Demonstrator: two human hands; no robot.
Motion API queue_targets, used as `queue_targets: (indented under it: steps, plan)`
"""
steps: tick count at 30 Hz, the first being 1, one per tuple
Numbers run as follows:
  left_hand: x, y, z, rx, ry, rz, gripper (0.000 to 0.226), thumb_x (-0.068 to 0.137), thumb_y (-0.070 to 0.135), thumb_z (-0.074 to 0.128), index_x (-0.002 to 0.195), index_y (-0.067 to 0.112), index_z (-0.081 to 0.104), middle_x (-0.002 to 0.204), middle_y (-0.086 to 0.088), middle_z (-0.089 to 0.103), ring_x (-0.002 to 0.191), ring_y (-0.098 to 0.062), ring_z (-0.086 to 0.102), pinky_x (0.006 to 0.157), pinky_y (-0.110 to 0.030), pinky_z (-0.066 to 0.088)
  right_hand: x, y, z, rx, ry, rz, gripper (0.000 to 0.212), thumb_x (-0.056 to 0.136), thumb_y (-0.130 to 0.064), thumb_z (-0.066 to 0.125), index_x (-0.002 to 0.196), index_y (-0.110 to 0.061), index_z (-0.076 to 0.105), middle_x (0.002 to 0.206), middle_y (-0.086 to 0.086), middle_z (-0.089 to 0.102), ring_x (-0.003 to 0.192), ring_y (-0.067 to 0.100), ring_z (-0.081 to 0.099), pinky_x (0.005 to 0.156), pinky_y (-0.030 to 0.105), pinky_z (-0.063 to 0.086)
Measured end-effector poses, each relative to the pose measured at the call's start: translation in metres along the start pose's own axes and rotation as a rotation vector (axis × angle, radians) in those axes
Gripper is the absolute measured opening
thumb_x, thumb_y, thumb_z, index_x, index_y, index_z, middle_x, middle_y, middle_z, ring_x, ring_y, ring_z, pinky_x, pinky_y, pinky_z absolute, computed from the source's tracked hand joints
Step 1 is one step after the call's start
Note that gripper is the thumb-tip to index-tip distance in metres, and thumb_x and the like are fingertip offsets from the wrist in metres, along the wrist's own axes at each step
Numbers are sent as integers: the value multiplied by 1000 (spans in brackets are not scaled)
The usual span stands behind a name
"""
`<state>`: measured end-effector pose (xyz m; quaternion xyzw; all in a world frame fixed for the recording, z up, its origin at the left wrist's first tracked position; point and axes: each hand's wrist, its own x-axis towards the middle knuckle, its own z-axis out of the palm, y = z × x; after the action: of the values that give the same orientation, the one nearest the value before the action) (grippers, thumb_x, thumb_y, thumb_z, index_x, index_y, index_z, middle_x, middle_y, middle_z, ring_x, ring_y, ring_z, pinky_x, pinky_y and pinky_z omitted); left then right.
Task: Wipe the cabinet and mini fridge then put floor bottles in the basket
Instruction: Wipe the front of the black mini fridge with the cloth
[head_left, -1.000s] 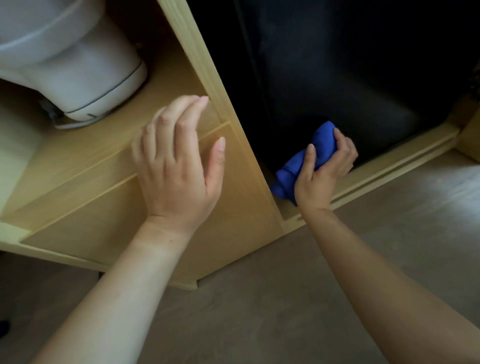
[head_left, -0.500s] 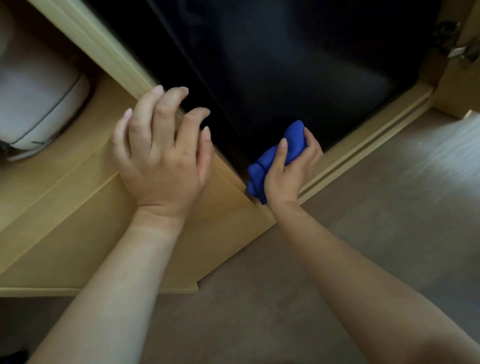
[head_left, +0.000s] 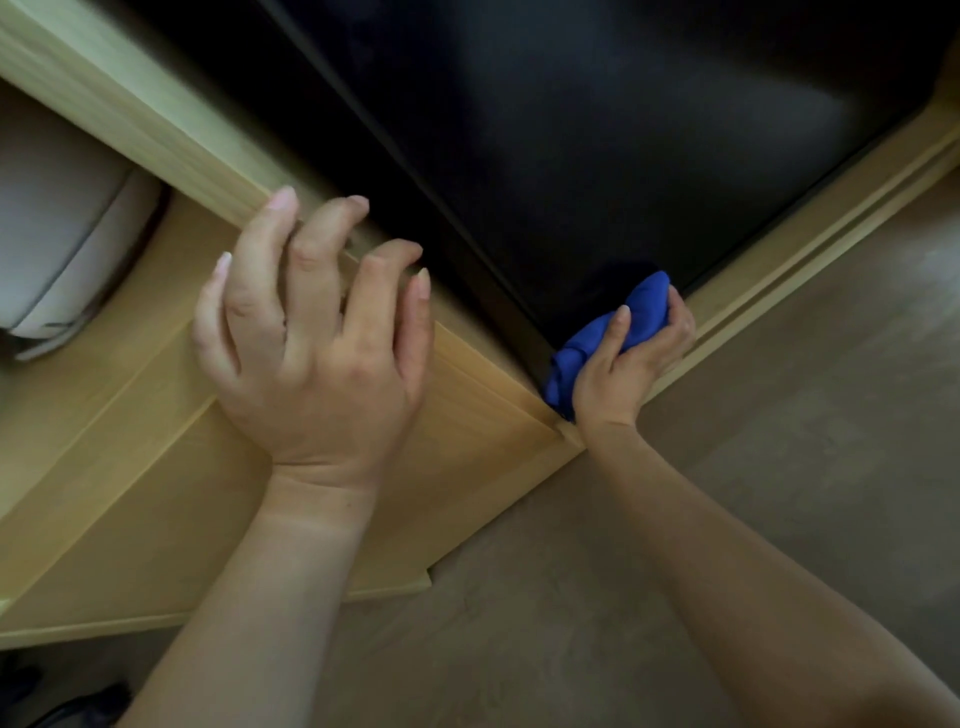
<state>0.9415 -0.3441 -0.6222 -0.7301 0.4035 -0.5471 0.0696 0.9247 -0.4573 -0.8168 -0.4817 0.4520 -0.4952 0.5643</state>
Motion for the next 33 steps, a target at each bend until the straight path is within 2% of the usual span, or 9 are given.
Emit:
queue_targets:
  steps: [3, 6, 10, 14, 18, 22, 25, 27, 33]
  plan:
    - [-1, 1, -1, 4, 2, 6, 12, 93, 34, 57, 97, 29, 67, 119, 5, 66, 124, -18, 39, 96, -40, 33, -3, -11, 3, 12, 12, -22, 45, 95, -24, 46, 133, -2, 37, 133, 16, 38, 125, 25, 38, 109, 34, 29]
    - [0, 1, -1, 8, -7, 19, 12, 93, 34, 58, 97, 29, 68, 118, 5, 66, 123, -19, 40, 95, -40, 35, -3, -23, 6, 18, -16, -88, 46, 95, -26, 46, 133, -1, 37, 132, 20, 38, 124, 25, 38, 107, 31, 30]
    - [-1, 2, -2, 17, -18, 15, 12, 93, 34, 58, 97, 29, 68, 118, 5, 66, 123, -19, 40, 95, -40, 34, 5, -8, -1, -35, -46, -131, 46, 94, -23, 48, 129, 5, 38, 130, 25, 38, 121, 16, 35, 106, 23, 28]
    - [-1, 2, -2, 26, -28, 17, 13, 93, 34, 58, 97, 28, 69, 117, 4, 66, 123, -20, 40, 95, -40, 33, 13, 7, -6, -77, -42, -66, 47, 94, -23, 47, 130, 6, 38, 130, 25, 39, 122, 30, 39, 106, 38, 30]
    - [-2, 1, -1, 36, -25, 18, 13, 93, 34, 58, 99, 28, 68, 118, 4, 66, 123, -20, 39, 99, -37, 29, 11, -9, -2, -33, -11, -63, 44, 95, -22, 48, 131, 2, 39, 130, 22, 40, 122, 25, 39, 107, 28, 28]
    - [0, 0, 1, 45, -10, 33, 13, 92, 34, 58, 100, 27, 67, 118, 4, 66, 123, -21, 40, 99, -36, 28, 16, -42, 7, 38, 20, -183, 44, 94, -22, 48, 129, 4, 40, 126, 26, 40, 119, 25, 40, 105, 38, 33]
    - [-1, 1, 1, 51, -5, 39, 13, 91, 34, 59, 99, 27, 67, 116, 3, 66, 122, -21, 40, 94, -38, 33, 20, -66, 10, 78, 22, -250, 45, 93, -22, 49, 128, 5, 42, 126, 24, 39, 116, 15, 36, 104, 24, 28]
    - [-1, 1, 1, 58, -11, 43, 14, 92, 35, 58, 100, 27, 67, 115, 3, 67, 122, -21, 41, 94, -38, 33, 21, -82, 10, 75, -14, -324, 45, 92, -22, 50, 128, 3, 43, 126, 21, 39, 116, 11, 34, 104, 19, 24]
    - [-1, 3, -1, 63, -25, -13, 17, 93, 36, 56, 104, 27, 67, 117, 4, 67, 123, -18, 41, 101, -34, 22, 28, -103, -11, -6, -270, -498, 43, 91, -22, 56, 128, -1, 48, 126, 18, 41, 116, 21, 39, 103, 18, 25]
